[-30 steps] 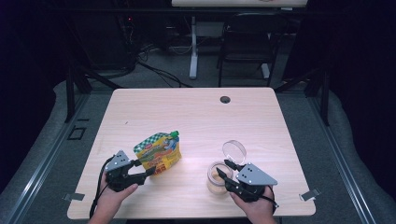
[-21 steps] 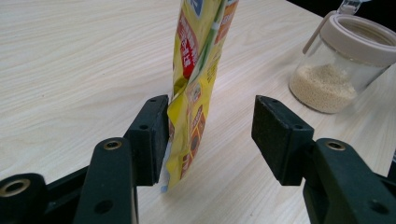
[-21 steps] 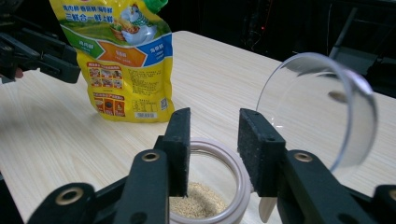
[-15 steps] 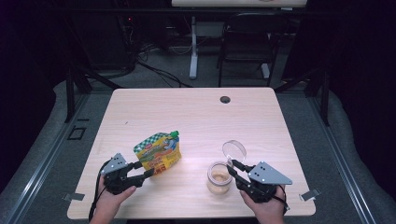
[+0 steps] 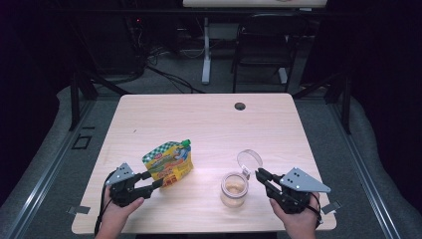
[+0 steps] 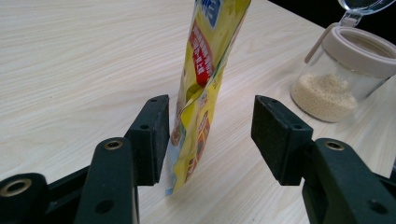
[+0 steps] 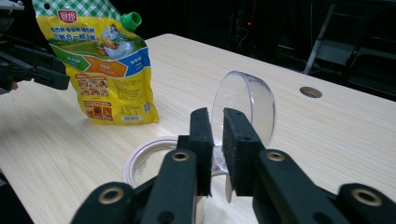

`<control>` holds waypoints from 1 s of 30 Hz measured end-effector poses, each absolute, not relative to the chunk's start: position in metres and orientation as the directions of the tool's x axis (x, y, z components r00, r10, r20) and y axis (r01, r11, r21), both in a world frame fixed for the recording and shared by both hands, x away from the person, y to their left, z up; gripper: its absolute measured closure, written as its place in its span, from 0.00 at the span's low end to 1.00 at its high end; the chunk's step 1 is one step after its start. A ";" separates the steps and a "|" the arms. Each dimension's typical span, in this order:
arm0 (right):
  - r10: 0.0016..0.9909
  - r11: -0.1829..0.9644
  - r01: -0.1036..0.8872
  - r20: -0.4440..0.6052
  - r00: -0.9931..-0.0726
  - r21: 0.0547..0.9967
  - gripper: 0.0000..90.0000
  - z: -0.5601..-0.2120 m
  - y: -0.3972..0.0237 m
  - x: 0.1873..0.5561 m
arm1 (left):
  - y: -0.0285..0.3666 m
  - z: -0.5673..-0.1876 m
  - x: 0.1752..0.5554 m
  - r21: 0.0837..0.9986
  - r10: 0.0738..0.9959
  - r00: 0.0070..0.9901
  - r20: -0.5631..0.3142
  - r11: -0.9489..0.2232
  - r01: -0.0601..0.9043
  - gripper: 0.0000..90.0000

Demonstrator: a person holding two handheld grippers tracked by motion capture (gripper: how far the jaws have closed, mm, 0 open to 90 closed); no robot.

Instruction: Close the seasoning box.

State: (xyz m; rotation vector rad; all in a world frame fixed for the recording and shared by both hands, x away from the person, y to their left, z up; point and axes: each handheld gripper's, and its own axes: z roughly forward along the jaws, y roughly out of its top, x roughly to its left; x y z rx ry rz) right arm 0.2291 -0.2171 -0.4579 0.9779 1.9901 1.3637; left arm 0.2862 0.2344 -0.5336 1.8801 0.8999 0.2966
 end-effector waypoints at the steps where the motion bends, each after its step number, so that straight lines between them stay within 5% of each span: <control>1: 0.804 0.232 0.264 -0.032 -0.594 0.936 0.94 -0.457 -0.218 0.229 | 0.235 -0.534 0.286 0.860 0.698 0.694 -0.175 -0.235 0.453 0.52; 30: 0.891 0.156 0.347 0.021 -0.454 0.925 1.00 -0.479 -0.257 0.251 | 0.238 -0.534 0.285 0.862 0.715 0.677 -0.174 -0.222 0.456 0.55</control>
